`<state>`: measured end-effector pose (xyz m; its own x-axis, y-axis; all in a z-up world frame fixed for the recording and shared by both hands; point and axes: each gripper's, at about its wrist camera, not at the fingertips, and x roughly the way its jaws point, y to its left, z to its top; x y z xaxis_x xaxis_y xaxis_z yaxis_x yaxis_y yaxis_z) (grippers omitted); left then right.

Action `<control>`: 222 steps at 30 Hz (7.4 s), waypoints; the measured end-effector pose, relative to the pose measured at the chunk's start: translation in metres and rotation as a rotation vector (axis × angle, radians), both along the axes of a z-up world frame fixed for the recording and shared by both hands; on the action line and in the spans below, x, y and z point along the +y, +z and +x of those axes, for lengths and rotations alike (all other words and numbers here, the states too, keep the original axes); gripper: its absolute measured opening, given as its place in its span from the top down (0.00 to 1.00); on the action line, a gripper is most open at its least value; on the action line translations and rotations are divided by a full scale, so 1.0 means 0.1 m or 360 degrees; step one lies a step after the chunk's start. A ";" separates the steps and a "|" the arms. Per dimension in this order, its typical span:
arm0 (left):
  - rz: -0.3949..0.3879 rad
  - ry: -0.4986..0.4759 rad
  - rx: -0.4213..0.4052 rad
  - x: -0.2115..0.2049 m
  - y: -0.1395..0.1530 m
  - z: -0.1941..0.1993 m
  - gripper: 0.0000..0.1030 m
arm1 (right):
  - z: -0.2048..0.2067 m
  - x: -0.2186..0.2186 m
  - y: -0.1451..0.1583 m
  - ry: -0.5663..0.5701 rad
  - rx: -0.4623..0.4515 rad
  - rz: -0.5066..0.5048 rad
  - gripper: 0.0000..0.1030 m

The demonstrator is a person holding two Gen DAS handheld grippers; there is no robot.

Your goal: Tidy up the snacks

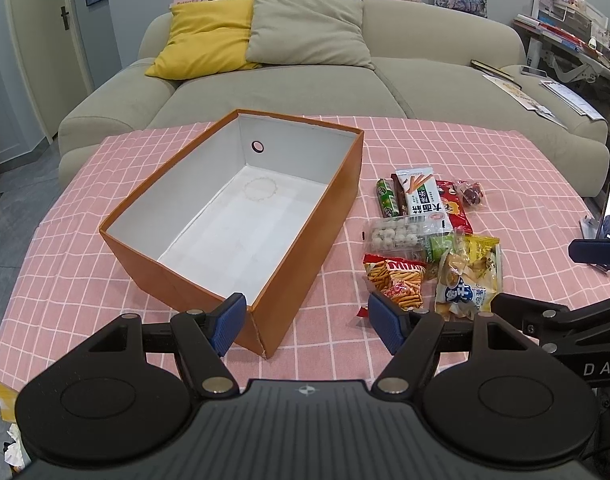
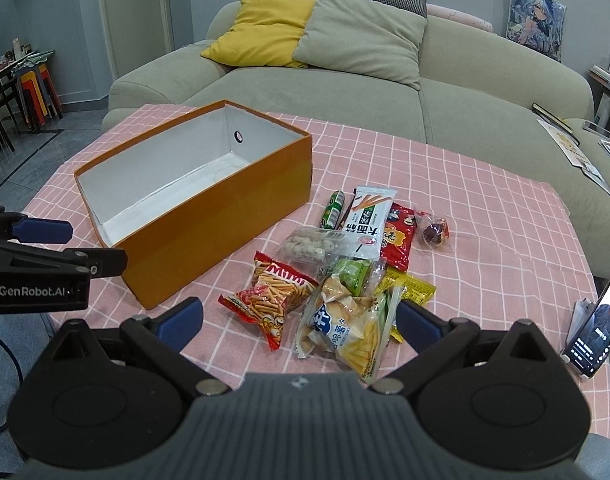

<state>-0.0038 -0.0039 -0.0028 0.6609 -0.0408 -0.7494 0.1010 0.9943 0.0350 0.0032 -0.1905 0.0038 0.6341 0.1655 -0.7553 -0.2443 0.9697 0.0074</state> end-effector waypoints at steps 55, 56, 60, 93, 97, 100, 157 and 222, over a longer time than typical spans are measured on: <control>-0.0272 -0.0195 0.0360 -0.51 -0.70 0.87 0.27 | 0.62 -0.38 -0.88 -0.0082 0.0242 0.0065 0.17; -0.0276 -0.0181 0.0373 -0.51 -0.73 0.92 0.27 | 0.63 -0.37 -0.90 -0.0085 0.0247 0.0069 0.15; -0.0287 -0.0147 0.0416 -0.51 -0.85 1.05 0.25 | 0.73 -0.35 -0.99 -0.0082 0.0285 0.0077 0.15; -0.0295 -0.0128 0.0452 -0.51 -0.83 1.05 0.58 | 0.61 -0.39 -0.85 -0.0018 0.0239 0.0149 0.55; -0.0297 -0.0123 0.0390 -0.43 -0.61 0.94 0.58 | 0.53 -0.37 -0.69 -0.0003 0.0184 0.0152 0.55; -0.0298 -0.0112 0.0321 -0.36 -0.41 0.86 0.58 | 0.48 -0.35 -0.55 0.0008 0.0130 0.0164 0.55; 0.0298 -0.0101 0.0787 1.09 -0.78 2.03 0.56 | 2.34 1.98 -0.87 0.0857 0.0618 -0.0100 0.54; -0.0284 -0.0276 0.0219 -0.54 -0.69 1.00 0.32 | 0.72 -0.53 -0.95 -0.0186 0.0015 -0.0096 0.21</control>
